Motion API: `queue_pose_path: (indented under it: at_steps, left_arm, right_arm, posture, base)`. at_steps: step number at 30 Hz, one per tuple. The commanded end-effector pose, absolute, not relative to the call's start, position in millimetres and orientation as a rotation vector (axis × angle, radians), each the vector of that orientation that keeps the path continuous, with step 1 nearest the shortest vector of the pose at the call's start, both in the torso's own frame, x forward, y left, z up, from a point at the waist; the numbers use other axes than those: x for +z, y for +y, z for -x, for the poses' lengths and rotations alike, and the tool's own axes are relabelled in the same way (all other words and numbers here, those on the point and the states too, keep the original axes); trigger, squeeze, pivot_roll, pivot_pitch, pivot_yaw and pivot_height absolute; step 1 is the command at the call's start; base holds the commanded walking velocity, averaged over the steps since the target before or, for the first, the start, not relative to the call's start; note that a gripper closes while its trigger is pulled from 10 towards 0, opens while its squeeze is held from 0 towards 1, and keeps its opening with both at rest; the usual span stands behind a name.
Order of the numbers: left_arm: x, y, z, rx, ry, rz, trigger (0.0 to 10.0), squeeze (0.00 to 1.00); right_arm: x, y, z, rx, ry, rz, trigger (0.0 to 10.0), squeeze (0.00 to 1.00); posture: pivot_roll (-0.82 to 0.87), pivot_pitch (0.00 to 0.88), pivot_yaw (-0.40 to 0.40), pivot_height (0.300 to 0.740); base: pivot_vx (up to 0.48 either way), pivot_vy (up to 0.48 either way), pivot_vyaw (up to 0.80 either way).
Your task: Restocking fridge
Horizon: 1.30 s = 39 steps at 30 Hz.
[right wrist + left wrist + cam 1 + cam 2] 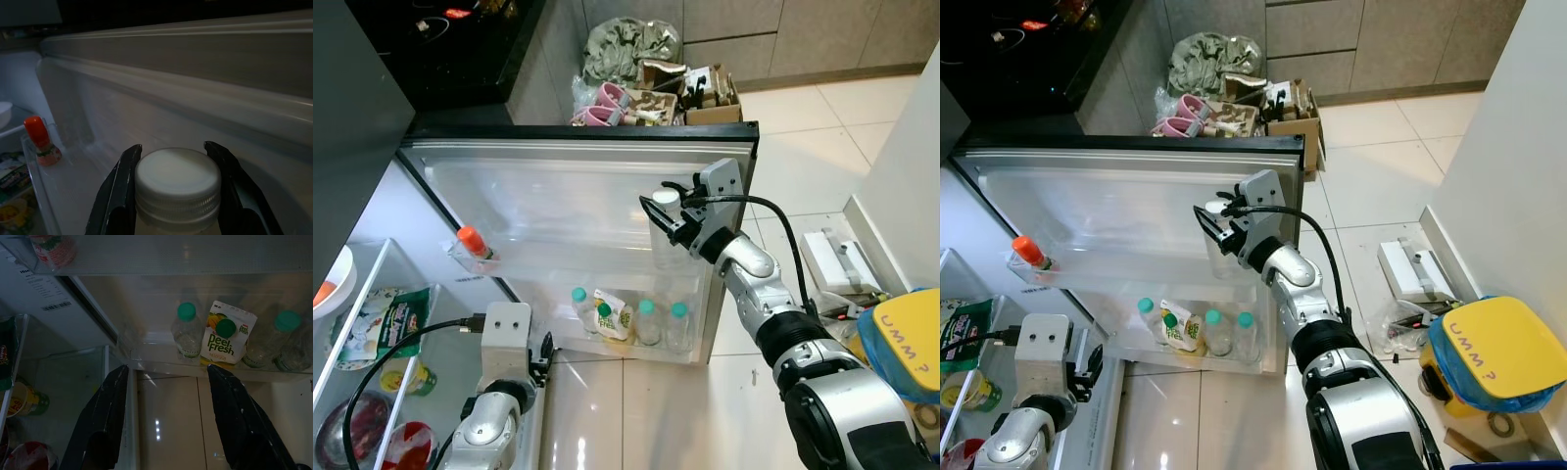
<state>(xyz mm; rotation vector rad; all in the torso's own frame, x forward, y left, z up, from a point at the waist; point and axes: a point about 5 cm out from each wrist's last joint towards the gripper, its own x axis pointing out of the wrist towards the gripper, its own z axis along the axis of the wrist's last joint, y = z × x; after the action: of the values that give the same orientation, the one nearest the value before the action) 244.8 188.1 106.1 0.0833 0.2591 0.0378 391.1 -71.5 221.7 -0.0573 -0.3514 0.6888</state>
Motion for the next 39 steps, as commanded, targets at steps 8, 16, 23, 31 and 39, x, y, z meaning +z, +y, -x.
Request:
queue_pose_path:
  at_steps: [8,16,23,31,39]
  left_arm:
    - [104,191,-248,0.040,0.290,-0.097,10.0,0.00]
    - [105,195,-246,0.046,0.292,-0.101,10.0,0.00]
    - [104,191,-248,0.038,0.296,-0.091,10.0,0.00]
    - [102,187,-251,0.025,0.301,-0.083,10.0,0.00]
    - [101,185,-253,0.022,0.300,-0.075,10.0,0.00]
  right_arm:
    - [181,-56,-373,0.700,-0.327,0.140,10.0,0.00]
    - [168,-58,-370,0.654,-0.298,0.163,10.0,0.00]
    - [178,-71,-375,0.532,-0.358,0.243,10.0,0.13]
    - [184,-88,-377,0.415,-0.401,0.159,10.0,1.00]
    - [201,-85,-375,0.417,-0.486,0.096,10.0,0.00]
  posture:
    - [0.21,0.255,0.124,0.740]
    - [0.21,0.251,0.127,0.740]
    - [0.19,0.255,0.125,0.740]
    - [0.17,0.252,0.128,0.740]
    - [0.15,0.248,0.121,0.740]
  base:
    - [0.000,0.000,0.00]
    - [0.000,0.000,0.00]
    - [0.000,0.000,0.00]
    - [0.000,0.000,0.00]
    - [0.000,0.000,0.00]
